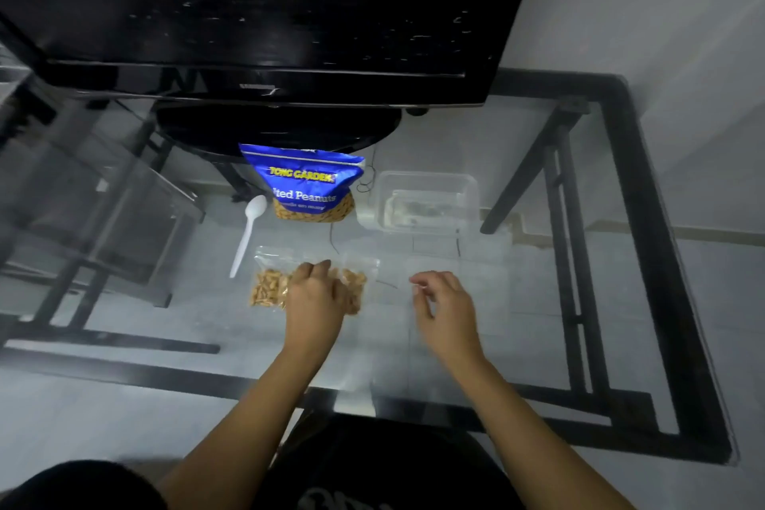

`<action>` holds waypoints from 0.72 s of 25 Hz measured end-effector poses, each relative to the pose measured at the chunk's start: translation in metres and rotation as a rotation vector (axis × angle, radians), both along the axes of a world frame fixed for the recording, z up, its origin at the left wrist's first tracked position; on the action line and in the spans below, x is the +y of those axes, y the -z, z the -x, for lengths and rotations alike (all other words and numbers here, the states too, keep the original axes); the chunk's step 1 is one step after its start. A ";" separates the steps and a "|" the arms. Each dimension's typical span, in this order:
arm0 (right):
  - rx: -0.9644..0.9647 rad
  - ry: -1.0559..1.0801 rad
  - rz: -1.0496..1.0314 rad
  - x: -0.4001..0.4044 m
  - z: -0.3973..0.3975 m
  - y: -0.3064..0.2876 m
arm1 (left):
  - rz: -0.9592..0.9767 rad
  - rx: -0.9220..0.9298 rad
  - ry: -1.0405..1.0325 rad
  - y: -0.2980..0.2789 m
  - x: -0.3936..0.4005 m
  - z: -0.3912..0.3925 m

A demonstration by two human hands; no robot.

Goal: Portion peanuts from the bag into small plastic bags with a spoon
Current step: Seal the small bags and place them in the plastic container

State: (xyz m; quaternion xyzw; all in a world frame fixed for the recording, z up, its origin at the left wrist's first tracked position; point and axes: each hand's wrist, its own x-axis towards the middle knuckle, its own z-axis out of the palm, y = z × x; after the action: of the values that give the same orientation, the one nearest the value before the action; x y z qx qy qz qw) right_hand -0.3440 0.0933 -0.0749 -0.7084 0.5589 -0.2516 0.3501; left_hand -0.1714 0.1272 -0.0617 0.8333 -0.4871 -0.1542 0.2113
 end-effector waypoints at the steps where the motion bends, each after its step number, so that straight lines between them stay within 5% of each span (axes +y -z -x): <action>1: 0.012 -0.070 -0.024 0.001 -0.020 0.001 | -0.032 -0.004 -0.053 0.001 0.003 -0.014; 4: 0.117 -0.166 -0.188 0.004 -0.067 0.007 | -0.161 -0.013 -0.086 0.010 0.008 -0.039; 8: 0.159 0.014 -0.355 0.009 -0.097 0.014 | -0.224 0.132 -0.140 0.020 0.005 -0.046; 18: -0.010 0.167 -0.361 0.015 -0.101 0.025 | -0.225 0.290 -0.132 0.027 -0.005 -0.044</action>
State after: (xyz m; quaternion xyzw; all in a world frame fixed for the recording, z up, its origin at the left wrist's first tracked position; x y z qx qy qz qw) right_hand -0.2435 0.1082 -0.1002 -0.5840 0.6500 -0.1792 0.4520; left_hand -0.1276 0.1219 -0.0885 0.8507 -0.3756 -0.3122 0.1944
